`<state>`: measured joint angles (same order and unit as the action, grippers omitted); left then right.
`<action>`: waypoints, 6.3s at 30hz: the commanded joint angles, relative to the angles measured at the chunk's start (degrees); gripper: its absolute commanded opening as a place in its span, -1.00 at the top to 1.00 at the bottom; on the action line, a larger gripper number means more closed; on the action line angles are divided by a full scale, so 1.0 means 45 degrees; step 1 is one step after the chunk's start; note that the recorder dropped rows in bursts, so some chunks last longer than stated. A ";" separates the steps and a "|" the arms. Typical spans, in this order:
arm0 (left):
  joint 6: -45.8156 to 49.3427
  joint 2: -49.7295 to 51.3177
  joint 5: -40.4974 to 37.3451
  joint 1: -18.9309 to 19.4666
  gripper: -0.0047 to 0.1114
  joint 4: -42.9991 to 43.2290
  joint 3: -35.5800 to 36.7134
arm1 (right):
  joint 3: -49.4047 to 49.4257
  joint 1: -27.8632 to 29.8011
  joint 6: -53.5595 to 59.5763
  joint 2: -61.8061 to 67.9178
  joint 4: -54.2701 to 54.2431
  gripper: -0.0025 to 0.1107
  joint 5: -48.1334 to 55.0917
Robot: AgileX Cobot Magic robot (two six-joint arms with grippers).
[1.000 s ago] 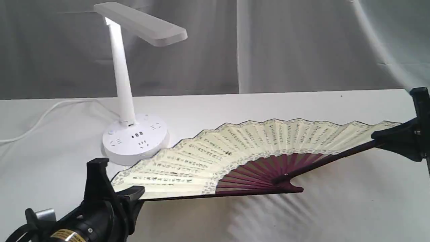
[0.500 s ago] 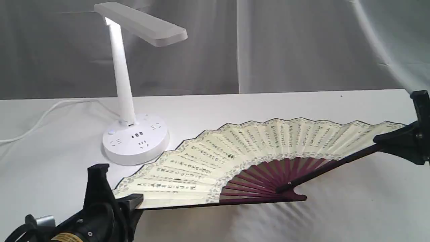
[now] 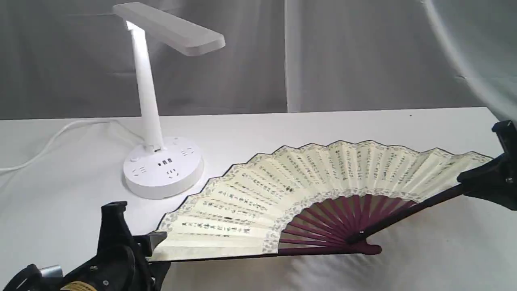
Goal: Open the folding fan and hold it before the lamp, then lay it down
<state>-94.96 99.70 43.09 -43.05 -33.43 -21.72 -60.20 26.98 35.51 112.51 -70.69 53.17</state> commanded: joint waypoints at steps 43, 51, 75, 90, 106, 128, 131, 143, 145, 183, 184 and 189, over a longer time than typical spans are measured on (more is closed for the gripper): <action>0.4454 -0.1333 -0.1978 0.3465 0.10 0.5390 0.0018 | -0.1455 -0.0835 0.0620 -0.1229 0.2498 0.12 -0.0335; 0.4503 -0.3370 -0.6513 0.5428 0.13 0.7308 0.0018 | -0.1455 -0.1702 -0.1160 -0.2155 0.5025 0.13 -0.0699; 1.5195 -0.6284 -1.8120 0.7212 0.45 0.8139 -0.5623 | -0.1455 -0.6167 -0.6012 -0.4493 1.4172 0.43 0.0323; 1.7400 -0.5792 -1.9688 0.7212 0.57 0.7516 -0.6582 | 0.1115 -0.6167 -0.6011 -0.6446 1.4184 0.48 0.0029; 1.7248 -0.5285 -2.0007 0.7212 0.58 0.9077 -0.6582 | 0.2242 -0.6167 -0.5892 -0.8650 1.3652 0.48 -0.0248; 1.6957 -0.5213 -2.1212 0.7349 0.92 0.8842 -0.6582 | 0.2242 -0.6137 -0.6797 -0.9409 1.5118 0.96 0.0516; 1.7907 -0.5213 -2.1364 0.7889 0.92 0.7890 -0.6582 | 0.2242 -0.6137 -0.6841 -0.9383 1.5116 0.96 0.0294; 1.9916 -0.5240 -2.1556 0.9433 0.92 0.6043 -0.6582 | 0.3007 -0.6137 -0.6912 -0.9383 1.5182 0.96 -0.0628; 1.9808 -0.5240 -2.1615 0.9433 0.92 0.6327 -0.6582 | 0.3007 -0.6137 -0.6976 -0.9383 1.5530 0.96 -0.0370; 1.9445 -0.9145 -2.2587 0.8923 0.92 0.7263 -0.6582 | 0.3007 -0.6137 -0.7622 -1.2704 1.6657 0.96 0.0029; 1.9445 -0.9368 -2.2611 0.8923 0.92 0.7263 -0.6582 | 0.3007 -0.6137 -0.7622 -1.2926 1.6657 0.96 0.0063; 1.9445 -1.1376 -2.2906 0.8923 0.92 0.7263 -0.6582 | 0.3007 -0.6137 -0.7622 -1.4805 1.6787 0.96 0.0442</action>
<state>-7.08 51.24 -59.12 -2.66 -0.48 -50.91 -46.99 -0.61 0.84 48.12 4.55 54.47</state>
